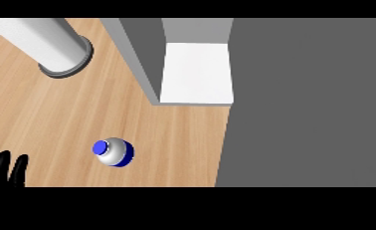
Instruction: Pick up the bottled water, place it into the cabinet and close the cabinet
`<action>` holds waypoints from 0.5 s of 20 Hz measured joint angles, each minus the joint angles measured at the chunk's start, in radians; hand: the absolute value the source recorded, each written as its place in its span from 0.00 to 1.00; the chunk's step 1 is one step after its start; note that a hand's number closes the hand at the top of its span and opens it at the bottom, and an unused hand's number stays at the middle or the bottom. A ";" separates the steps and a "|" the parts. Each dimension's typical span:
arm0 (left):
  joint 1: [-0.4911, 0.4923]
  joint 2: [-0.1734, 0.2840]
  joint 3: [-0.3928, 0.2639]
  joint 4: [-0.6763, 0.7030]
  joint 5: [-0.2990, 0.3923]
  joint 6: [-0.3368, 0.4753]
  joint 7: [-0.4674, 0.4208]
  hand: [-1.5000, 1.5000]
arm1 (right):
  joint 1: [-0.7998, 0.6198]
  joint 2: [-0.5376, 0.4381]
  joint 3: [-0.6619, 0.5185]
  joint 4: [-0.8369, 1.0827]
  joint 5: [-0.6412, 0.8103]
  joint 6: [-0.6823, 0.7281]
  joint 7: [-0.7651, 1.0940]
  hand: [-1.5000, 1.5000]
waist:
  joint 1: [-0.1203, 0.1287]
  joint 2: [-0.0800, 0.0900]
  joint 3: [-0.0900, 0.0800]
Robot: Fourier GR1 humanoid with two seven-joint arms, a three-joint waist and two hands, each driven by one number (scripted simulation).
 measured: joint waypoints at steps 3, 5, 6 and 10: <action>0.016 0.022 -0.008 -0.001 0.000 0.017 0.000 0.00 | -0.010 0.000 0.020 -0.005 0.003 -0.016 0.018 0.00 | -0.001 0.000 0.000; 0.024 0.034 -0.025 -0.001 -0.002 0.033 0.000 0.00 | -0.012 0.003 0.042 -0.006 0.007 -0.031 0.020 0.00 | -0.003 0.000 0.000; 0.030 0.043 -0.025 -0.001 -0.002 0.039 -0.002 0.00 | -0.011 0.001 0.053 -0.008 0.009 -0.038 0.025 0.00 | -0.004 -0.001 0.000; 0.065 0.072 -0.026 0.004 0.001 0.054 -0.041 0.00 | 0.002 -0.008 0.090 -0.009 0.019 -0.062 0.020 0.00 | -0.004 -0.002 -0.001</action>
